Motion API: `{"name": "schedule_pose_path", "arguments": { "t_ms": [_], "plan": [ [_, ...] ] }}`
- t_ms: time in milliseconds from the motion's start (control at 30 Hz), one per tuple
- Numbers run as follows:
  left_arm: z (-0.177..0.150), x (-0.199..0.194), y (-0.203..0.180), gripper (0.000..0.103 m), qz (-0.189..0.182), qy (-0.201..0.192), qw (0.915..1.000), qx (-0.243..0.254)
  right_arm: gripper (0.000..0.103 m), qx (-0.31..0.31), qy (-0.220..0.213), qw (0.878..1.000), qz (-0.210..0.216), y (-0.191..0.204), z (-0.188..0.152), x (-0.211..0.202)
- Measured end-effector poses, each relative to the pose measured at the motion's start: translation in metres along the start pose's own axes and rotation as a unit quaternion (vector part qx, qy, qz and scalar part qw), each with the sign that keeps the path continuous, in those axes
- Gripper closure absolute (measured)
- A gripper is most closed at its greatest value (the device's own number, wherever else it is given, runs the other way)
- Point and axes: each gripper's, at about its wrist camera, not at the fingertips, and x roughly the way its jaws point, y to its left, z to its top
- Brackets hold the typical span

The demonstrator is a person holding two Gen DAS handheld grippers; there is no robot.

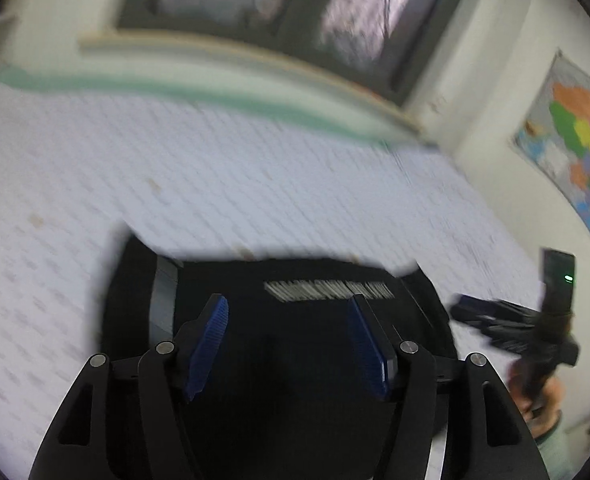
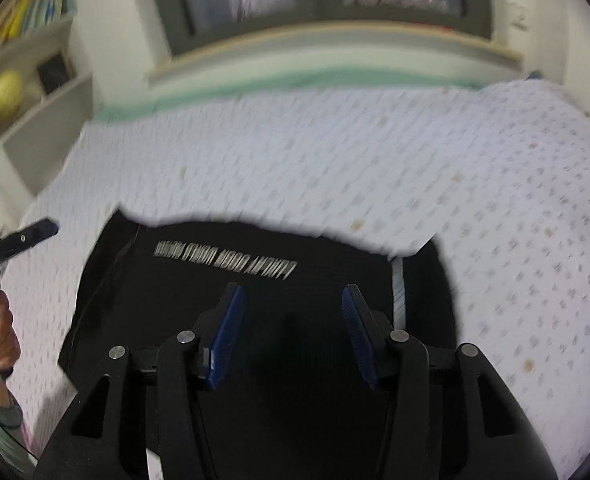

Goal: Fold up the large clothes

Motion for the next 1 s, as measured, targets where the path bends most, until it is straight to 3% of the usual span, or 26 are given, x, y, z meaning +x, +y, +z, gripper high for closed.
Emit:
{"name": "schedule_pose_path", "arguments": {
  "t_ms": [67, 133, 200, 333, 433, 500, 600, 633, 700, 767, 800, 900, 1000],
  "plan": [
    [-0.013, 0.038, -0.012, 0.039, -0.007, 0.051, 0.9987, -0.003, 0.049, -0.002, 0.034, 0.999, -0.004, 0.004, -0.022, 0.025],
    [-0.032, 0.084, -0.015, 0.04, 0.009, 0.107, 0.9942, -0.004, 0.049, -0.007, 0.084, 0.996, -0.02, 0.004, -0.046, 0.063],
    [-0.046, 0.118, -0.008, 0.04, 0.032, 0.13, 0.991, -0.01, 0.047, -0.026, 0.089, 0.995, -0.034, 0.004, -0.061, 0.087],
    [-0.046, 0.131, -0.004, 0.04, 0.043, 0.126, 0.991, -0.016, 0.046, -0.025, 0.082, 0.996, -0.039, 0.002, -0.07, 0.096],
    [-0.041, 0.116, -0.014, 0.04, 0.045, 0.111, 0.9928, 0.004, 0.045, -0.004, 0.089, 0.996, -0.007, -0.007, -0.058, 0.084],
    [-0.028, 0.1, -0.02, 0.04, 0.029, 0.084, 0.996, 0.008, 0.045, 0.011, 0.064, 0.998, 0.012, -0.013, -0.044, 0.068],
    [-0.001, 0.084, -0.032, 0.04, 0.026, 0.027, 0.9993, 0.01, 0.044, 0.028, 0.017, 0.999, -0.016, -0.021, -0.013, 0.059],
    [0.007, 0.09, -0.032, 0.04, 0.025, 0.032, 0.9992, 0.002, 0.044, 0.04, 0.019, 0.999, -0.015, -0.024, -0.007, 0.064],
    [0.018, 0.12, -0.022, 0.04, 0.021, 0.079, 0.9962, -0.03, 0.044, 0.071, 0.042, 0.997, -0.005, -0.035, 0.002, 0.088],
    [0.02, 0.164, 0.0, 0.04, 0.026, 0.138, 0.9871, -0.078, 0.042, 0.092, 0.1, 0.991, -0.004, -0.043, -0.003, 0.129],
    [0.016, 0.183, 0.013, 0.041, 0.015, 0.158, 0.9819, -0.103, 0.042, 0.096, 0.106, 0.99, -0.005, -0.046, -0.007, 0.139],
    [0.012, 0.187, 0.027, 0.041, -0.013, 0.148, 0.9779, -0.147, 0.042, 0.111, 0.072, 0.991, -0.01, -0.055, -0.022, 0.148],
    [0.007, 0.169, 0.016, 0.042, 0.003, 0.126, 0.9865, -0.104, 0.041, 0.104, 0.034, 0.994, -0.01, -0.054, -0.03, 0.134]
  ]
}}
